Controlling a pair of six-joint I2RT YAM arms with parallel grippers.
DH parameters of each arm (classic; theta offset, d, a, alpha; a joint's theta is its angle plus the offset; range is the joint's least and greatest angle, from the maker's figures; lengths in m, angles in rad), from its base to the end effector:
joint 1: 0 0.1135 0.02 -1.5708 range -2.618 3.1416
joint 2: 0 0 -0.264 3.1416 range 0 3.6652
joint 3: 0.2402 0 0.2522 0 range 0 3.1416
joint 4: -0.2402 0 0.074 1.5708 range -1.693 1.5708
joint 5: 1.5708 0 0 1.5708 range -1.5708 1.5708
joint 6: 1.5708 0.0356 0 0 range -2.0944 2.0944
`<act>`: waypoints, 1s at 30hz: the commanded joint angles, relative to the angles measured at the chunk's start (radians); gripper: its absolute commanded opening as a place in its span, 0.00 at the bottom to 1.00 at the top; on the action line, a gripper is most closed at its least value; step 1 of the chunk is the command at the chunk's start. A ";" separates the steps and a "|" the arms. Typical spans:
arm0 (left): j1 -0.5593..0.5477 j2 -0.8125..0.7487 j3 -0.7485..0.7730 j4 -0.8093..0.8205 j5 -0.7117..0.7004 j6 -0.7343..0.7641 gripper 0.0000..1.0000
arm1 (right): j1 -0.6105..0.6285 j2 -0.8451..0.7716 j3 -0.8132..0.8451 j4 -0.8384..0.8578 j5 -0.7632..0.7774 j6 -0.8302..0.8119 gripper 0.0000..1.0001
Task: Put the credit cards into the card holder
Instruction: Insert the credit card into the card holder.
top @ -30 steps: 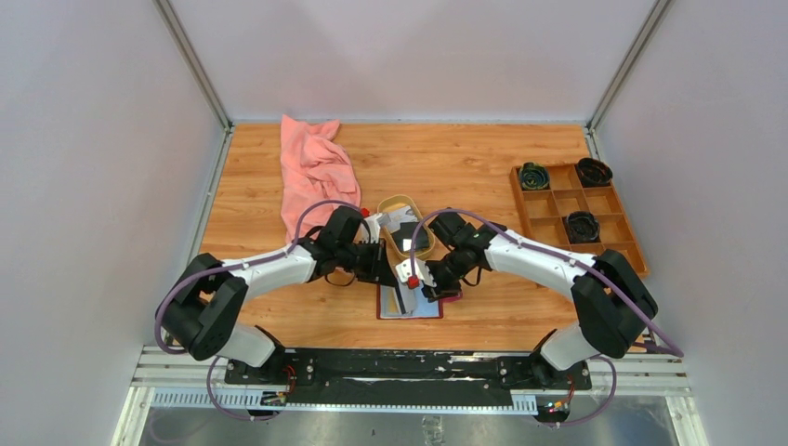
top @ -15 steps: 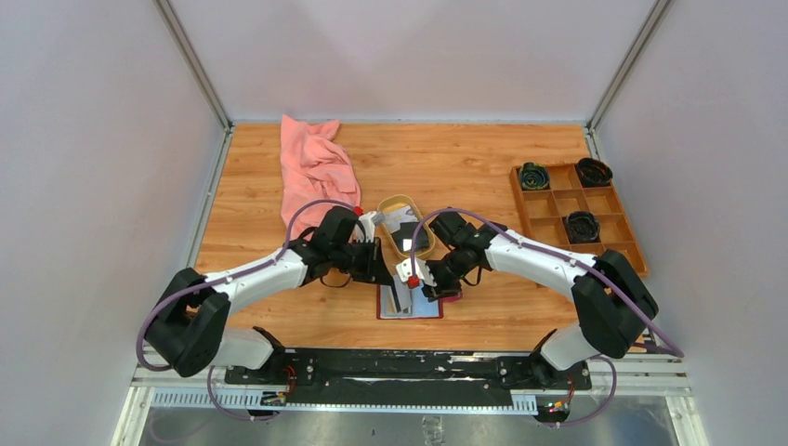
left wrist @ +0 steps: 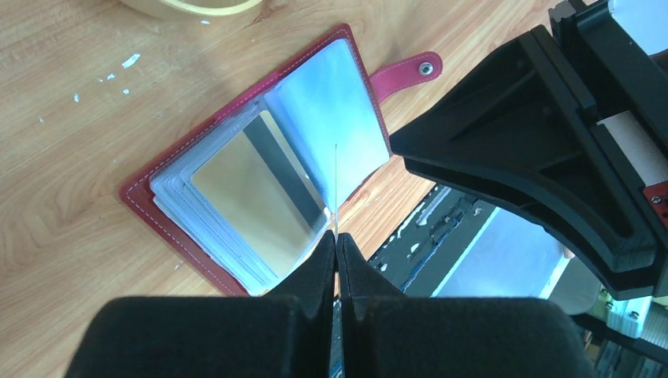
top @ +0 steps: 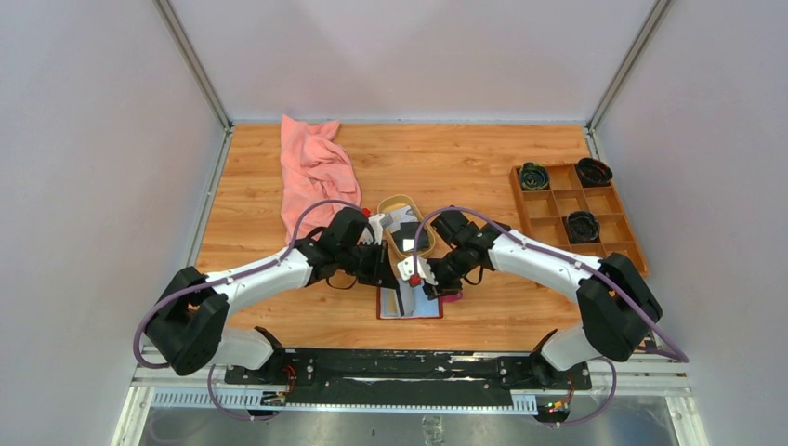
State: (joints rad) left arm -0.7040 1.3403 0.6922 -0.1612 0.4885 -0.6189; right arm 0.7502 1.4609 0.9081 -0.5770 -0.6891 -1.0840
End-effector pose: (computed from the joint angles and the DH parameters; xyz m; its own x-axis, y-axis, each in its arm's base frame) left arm 0.1904 -0.1836 0.1942 -0.9242 0.1127 -0.3650 0.3465 0.6493 -0.6770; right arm 0.1853 0.2036 0.2066 0.3311 -0.6239 -0.7079 -0.9238 -0.3673 -0.1083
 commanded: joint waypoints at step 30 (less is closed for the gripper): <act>-0.053 0.067 0.086 -0.126 -0.140 -0.041 0.00 | -0.012 -0.058 0.014 -0.032 -0.041 0.006 0.28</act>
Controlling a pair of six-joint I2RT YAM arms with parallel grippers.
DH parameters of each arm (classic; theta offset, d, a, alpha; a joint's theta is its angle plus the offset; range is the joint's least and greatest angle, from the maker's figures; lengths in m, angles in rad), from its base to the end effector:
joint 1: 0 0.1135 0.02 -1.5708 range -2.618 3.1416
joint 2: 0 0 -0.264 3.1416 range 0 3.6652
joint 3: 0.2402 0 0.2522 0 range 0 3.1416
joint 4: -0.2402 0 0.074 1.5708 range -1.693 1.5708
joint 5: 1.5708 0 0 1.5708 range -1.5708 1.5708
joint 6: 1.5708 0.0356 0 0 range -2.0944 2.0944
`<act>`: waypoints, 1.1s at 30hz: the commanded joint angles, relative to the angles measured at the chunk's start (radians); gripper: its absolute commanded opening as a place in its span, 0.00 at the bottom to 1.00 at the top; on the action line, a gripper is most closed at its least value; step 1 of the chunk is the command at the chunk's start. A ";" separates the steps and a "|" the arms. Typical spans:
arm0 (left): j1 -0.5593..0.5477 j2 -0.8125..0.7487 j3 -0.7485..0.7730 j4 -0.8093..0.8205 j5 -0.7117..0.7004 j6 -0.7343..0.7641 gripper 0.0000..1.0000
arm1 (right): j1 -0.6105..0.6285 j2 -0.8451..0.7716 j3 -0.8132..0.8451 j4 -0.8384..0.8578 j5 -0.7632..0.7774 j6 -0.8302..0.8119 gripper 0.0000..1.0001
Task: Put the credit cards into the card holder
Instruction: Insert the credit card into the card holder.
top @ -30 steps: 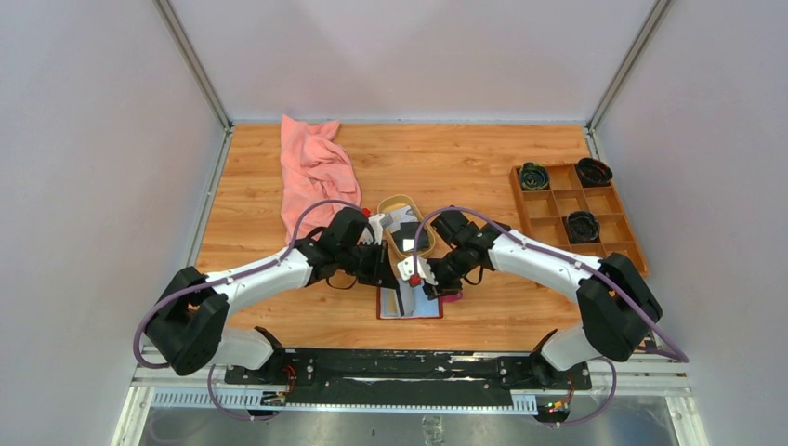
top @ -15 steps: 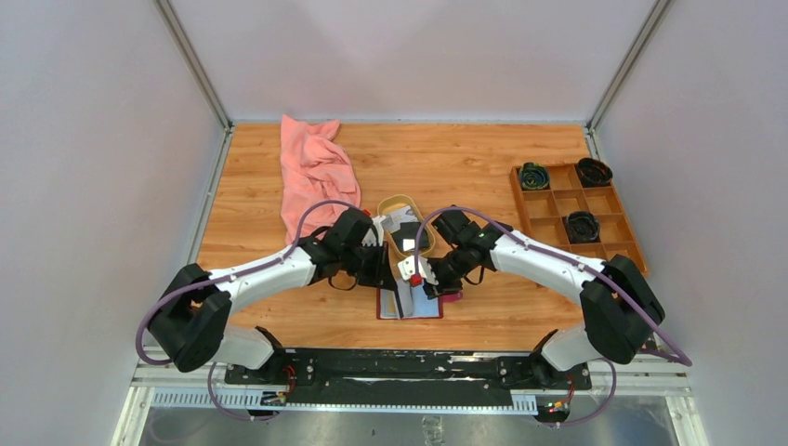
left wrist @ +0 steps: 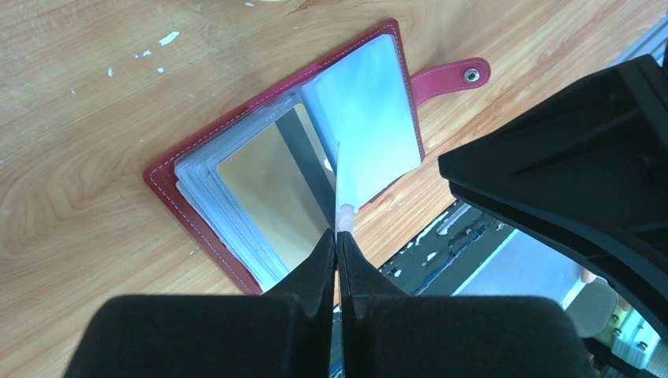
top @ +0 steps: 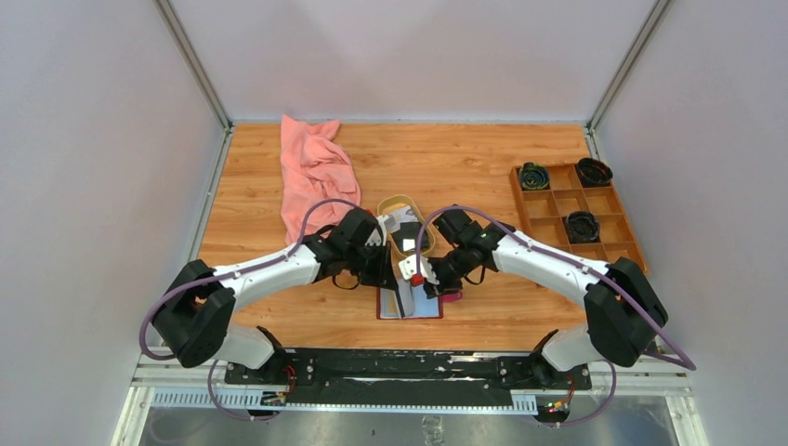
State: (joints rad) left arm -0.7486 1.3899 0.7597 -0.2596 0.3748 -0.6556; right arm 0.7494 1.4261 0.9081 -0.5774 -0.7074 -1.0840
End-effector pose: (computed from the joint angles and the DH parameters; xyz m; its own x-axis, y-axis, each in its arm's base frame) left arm 0.1913 -0.1955 0.1941 -0.9403 0.0992 -0.3257 0.2889 0.7385 -0.6093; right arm 0.1824 0.2013 0.2157 0.3456 -0.5961 -0.7248 -0.9194 -0.3698 -0.1342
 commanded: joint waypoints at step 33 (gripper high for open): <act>-0.009 0.023 -0.042 0.066 -0.029 -0.041 0.00 | -0.013 -0.026 0.012 -0.033 -0.025 0.004 0.28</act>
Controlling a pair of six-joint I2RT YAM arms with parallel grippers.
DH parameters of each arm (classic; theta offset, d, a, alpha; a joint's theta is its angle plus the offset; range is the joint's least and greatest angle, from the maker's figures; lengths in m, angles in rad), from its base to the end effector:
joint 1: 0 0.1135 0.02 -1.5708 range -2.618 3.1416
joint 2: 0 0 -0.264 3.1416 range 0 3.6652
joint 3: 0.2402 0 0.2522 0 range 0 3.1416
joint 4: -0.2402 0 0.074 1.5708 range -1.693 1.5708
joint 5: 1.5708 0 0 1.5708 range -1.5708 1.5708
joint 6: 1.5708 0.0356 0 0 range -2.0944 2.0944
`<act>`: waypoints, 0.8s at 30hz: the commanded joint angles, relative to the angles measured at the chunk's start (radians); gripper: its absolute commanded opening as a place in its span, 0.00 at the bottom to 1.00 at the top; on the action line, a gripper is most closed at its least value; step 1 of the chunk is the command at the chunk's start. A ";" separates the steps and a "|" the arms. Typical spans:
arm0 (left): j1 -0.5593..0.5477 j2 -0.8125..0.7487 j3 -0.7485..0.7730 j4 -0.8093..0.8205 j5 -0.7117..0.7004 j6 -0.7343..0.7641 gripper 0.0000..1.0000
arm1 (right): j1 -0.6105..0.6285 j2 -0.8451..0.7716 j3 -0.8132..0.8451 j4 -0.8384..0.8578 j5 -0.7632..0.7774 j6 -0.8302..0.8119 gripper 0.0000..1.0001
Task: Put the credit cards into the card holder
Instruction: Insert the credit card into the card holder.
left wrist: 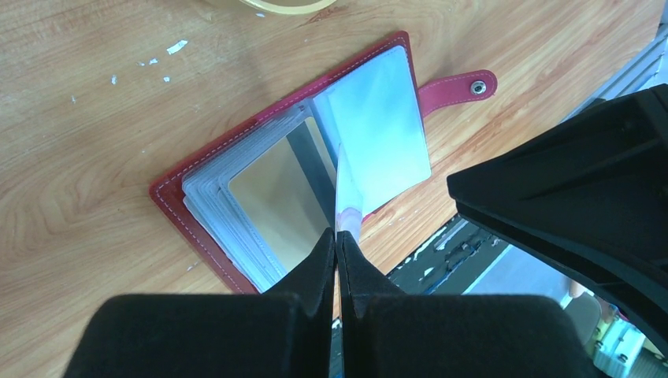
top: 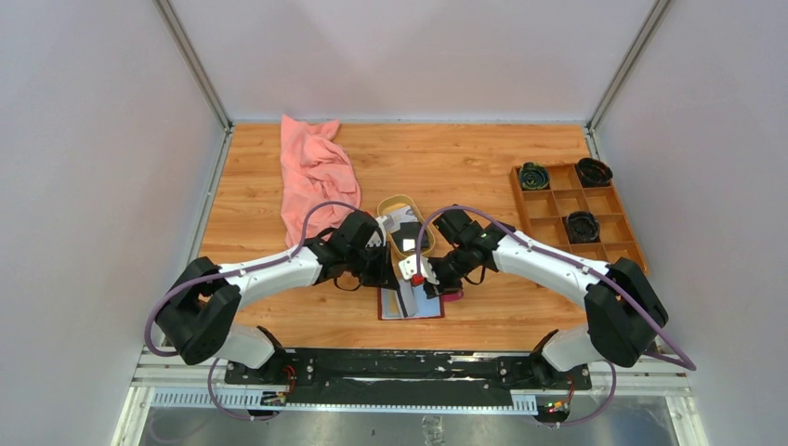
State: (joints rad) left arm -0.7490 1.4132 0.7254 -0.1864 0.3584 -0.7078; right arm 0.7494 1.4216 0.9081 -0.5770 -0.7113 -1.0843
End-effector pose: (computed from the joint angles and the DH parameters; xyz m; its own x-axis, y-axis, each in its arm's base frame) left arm 0.1927 -0.1963 0.1827 -0.9485 0.0506 -0.3126 0.2445 0.7442 -0.6216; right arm 0.1820 0.2011 0.2170 0.3478 -0.5911 -0.7278 -0.9184 -0.3708 -0.1378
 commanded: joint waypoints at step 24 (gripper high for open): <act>-0.009 -0.021 0.075 -0.126 -0.080 0.083 0.00 | -0.013 -0.020 0.012 -0.035 -0.024 0.000 0.28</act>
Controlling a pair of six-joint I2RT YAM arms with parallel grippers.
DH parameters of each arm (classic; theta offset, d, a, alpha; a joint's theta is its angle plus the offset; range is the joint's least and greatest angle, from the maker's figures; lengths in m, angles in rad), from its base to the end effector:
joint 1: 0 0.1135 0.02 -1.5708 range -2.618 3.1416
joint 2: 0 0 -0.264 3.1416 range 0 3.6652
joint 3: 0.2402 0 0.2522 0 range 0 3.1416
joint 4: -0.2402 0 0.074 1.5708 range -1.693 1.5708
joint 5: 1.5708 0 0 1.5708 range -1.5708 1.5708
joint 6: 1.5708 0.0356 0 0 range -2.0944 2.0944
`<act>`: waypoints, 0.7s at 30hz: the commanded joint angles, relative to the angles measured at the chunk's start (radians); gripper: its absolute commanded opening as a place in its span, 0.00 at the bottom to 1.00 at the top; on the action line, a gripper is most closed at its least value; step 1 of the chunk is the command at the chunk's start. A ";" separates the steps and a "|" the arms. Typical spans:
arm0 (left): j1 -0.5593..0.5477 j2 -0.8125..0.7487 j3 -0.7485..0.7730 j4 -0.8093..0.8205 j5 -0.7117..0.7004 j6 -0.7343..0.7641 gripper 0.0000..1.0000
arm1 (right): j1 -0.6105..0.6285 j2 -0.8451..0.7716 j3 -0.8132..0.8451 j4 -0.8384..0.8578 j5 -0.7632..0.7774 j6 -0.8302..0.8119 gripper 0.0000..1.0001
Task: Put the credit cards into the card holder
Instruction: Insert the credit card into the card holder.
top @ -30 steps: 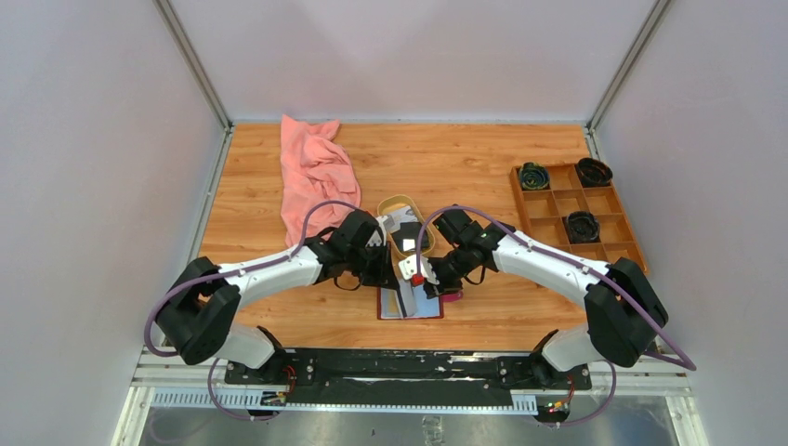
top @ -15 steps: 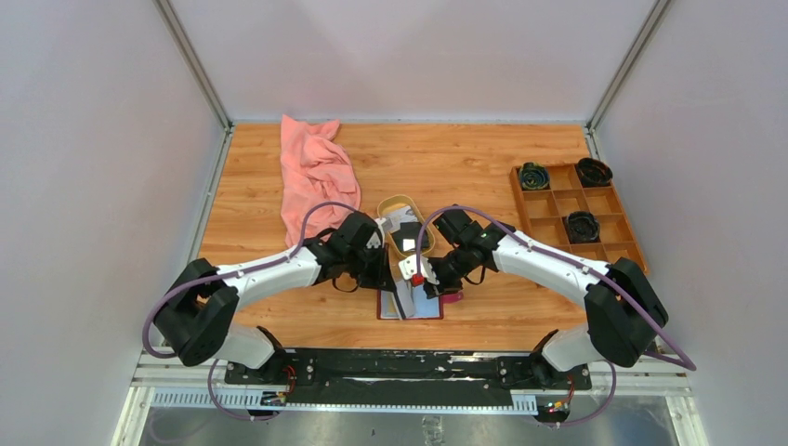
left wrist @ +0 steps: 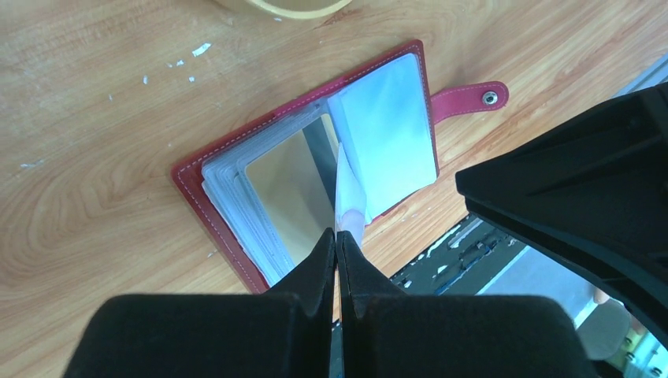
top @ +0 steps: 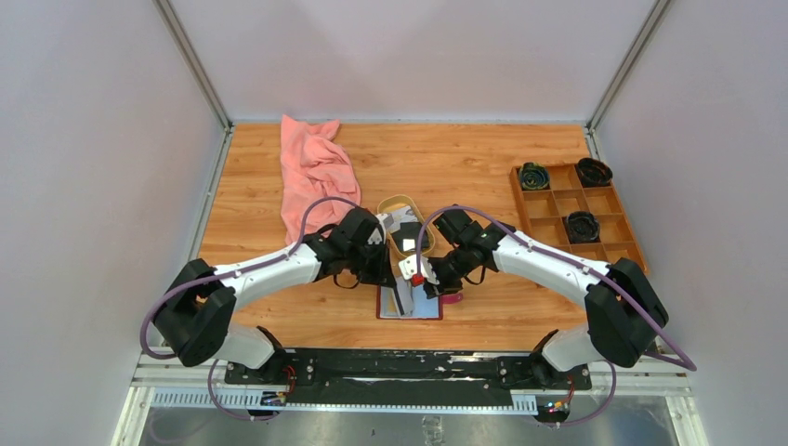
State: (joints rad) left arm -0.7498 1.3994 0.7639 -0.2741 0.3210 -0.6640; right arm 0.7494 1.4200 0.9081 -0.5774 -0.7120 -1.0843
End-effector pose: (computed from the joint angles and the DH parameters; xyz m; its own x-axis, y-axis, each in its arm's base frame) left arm 0.1928 -0.1949 0.1914 -0.9408 0.0770 -0.3301 0.2650 0.7744 -0.5745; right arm 0.1819 0.2010 0.2173 0.3483 -0.5900 -0.7284 -0.9183 -0.3709 -0.1386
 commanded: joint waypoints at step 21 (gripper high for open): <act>-0.008 0.042 0.013 0.042 -0.031 0.097 0.00 | -0.016 -0.018 0.012 -0.038 -0.024 -0.002 0.28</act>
State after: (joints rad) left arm -0.7498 1.4319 0.7914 -0.2657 0.2913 -0.6003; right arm 0.7494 1.4200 0.9081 -0.5812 -0.7143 -1.0843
